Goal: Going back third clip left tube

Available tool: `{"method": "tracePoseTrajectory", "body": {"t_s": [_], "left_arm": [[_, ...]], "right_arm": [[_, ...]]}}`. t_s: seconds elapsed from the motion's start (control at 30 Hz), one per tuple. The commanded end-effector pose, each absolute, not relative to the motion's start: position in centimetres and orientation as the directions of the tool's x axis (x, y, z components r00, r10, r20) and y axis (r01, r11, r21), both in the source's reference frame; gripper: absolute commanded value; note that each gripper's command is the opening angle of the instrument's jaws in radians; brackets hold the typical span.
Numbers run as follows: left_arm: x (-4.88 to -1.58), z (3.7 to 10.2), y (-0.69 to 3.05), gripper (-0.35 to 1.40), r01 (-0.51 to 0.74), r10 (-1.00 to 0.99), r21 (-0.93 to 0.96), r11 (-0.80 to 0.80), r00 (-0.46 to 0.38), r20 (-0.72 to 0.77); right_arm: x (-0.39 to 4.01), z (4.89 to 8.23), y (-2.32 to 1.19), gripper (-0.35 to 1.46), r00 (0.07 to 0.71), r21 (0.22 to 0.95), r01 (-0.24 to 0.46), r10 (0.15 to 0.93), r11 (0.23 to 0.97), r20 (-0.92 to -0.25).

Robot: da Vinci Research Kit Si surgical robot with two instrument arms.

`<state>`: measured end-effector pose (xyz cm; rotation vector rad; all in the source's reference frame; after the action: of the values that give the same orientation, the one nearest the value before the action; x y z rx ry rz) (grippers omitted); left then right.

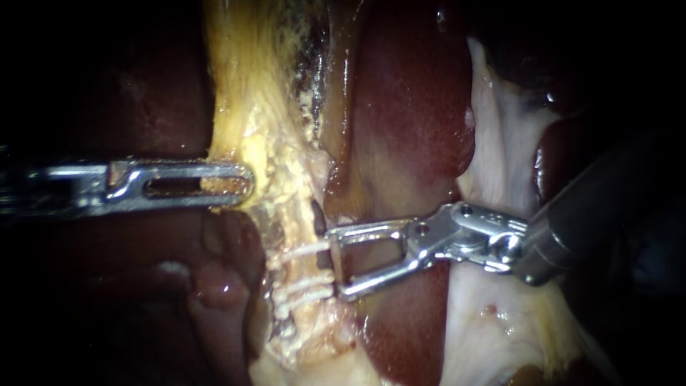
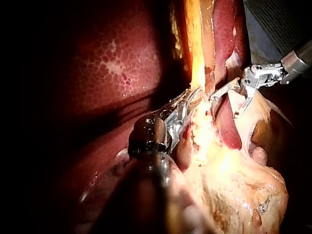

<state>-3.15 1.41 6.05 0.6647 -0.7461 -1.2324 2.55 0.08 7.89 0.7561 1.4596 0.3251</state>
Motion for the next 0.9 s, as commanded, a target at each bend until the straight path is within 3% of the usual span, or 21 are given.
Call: {"method": "tracePoseTrajectory", "body": {"t_s": [0.03,0.43,0.9], "left_arm": [[-3.15,6.05,1.41,-0.35,0.575,-0.977,0.791,0.209,0.163,0.140],[-3.16,6.09,1.39,-0.35,0.575,-0.976,0.791,0.211,0.164,0.141],[-3.44,6.42,1.28,-0.35,0.569,-0.973,0.793,0.218,0.193,0.129]], "right_arm": [[2.49,7.86,0.10,0.60,0.129,0.631,0.238,0.619,0.739,-0.774],[1.91,7.38,0.52,0.60,0.166,0.560,0.194,0.536,0.805,-0.828],[1.95,7.29,0.55,0.60,0.163,0.547,0.185,0.523,0.817,-0.836]]}}
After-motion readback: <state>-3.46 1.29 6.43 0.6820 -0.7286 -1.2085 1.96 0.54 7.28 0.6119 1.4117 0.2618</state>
